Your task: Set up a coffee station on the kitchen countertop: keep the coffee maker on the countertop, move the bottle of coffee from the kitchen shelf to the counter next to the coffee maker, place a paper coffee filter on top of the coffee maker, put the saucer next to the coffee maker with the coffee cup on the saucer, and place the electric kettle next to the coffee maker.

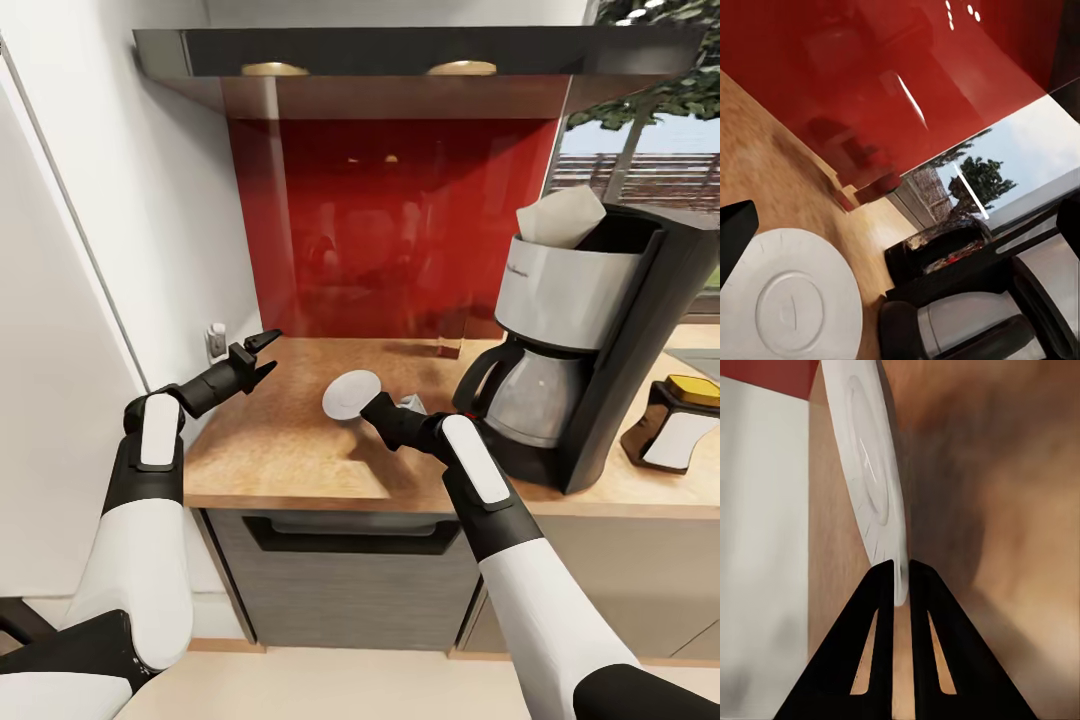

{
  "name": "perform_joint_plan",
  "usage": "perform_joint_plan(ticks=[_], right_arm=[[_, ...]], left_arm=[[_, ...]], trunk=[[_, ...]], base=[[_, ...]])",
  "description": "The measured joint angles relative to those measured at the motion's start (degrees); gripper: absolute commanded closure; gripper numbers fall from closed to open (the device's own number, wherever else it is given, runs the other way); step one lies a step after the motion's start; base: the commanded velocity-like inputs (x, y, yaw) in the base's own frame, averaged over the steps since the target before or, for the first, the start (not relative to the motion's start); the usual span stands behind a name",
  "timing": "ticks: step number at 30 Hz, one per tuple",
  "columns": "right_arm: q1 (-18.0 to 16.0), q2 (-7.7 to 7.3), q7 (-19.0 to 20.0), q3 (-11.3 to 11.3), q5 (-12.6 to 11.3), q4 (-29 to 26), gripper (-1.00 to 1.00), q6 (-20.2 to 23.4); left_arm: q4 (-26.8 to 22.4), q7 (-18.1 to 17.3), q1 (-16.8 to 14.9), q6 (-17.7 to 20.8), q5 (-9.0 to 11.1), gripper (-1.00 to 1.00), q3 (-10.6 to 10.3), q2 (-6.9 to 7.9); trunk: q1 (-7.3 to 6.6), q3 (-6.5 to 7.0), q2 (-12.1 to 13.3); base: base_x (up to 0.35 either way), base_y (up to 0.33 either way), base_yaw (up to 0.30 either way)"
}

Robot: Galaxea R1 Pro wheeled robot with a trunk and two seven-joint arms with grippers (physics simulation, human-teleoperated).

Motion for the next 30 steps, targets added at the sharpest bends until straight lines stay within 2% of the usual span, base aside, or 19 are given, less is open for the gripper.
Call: perform_joint_plan(ticks=[6, 17, 30], right_arm=[[0.0, 0.0, 0.0, -0.01, 0.0, -0.02, 1.0, 0.0], [0.0, -0.08, 0.0, -0.09, 0.02, -0.08, 1.0, 0.02], [0.0, -0.09, 0.46, -0.21, 0.01, -0.19, 1.0, 0.04]], left_arm=[[0.0, 0.0, 0.0, 0.0, 0.0, -1.0, -0.16, -0.21], [0.07, 0.02, 0.0, -0.05, -0.03, -1.0, -0.07, -0.4], [0.08, 0.08, 0.0, -0.09, -0.03, -1.0, 0.02, -0.61]], trunk=[[-1.32, 1.08, 2.41], [-1.32, 1.08, 2.42], [-1.29, 1.08, 2.43]], base=[[0.0, 0.0, 0.0], [-0.01, 0.0, 0.0], [-0.219, 0.0, 0.0]])
